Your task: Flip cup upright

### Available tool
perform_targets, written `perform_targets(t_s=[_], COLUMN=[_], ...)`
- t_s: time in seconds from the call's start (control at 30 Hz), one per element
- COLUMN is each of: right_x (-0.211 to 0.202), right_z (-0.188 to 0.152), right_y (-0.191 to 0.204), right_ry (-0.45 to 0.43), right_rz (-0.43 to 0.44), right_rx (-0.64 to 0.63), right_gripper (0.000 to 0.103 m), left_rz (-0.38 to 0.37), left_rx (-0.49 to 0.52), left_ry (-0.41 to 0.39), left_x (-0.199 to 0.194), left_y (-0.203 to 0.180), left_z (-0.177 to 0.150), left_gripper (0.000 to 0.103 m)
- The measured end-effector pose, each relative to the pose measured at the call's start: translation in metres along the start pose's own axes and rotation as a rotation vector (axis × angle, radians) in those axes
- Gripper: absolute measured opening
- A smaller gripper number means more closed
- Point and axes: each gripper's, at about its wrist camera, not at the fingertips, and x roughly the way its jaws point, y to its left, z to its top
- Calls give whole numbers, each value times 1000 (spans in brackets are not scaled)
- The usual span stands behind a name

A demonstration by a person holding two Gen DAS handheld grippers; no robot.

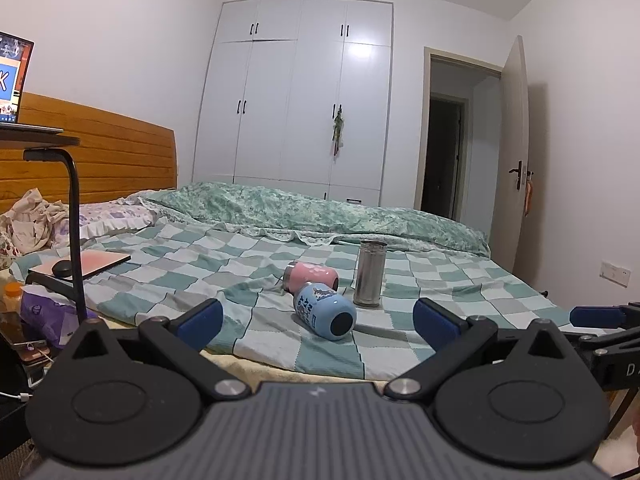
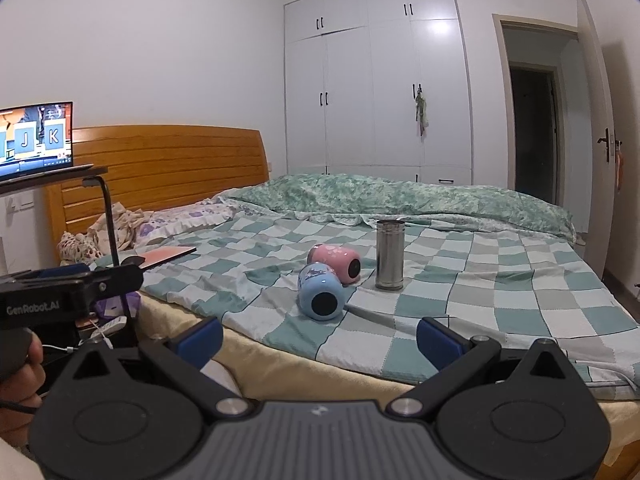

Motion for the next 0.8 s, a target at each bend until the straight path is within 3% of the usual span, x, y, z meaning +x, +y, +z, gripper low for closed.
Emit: perform_targets(t_s=[0.8], right_x=[-1], right_z=[1], right_y=[-2], right_ry=[4], right_rz=[-3], right_rx=[-3], right_gripper=[103], left_rz=[7], left_rx=[-3], left_ry=[11], left_x=[2], left_y=[0], left_z=[1], left_gripper=[103])
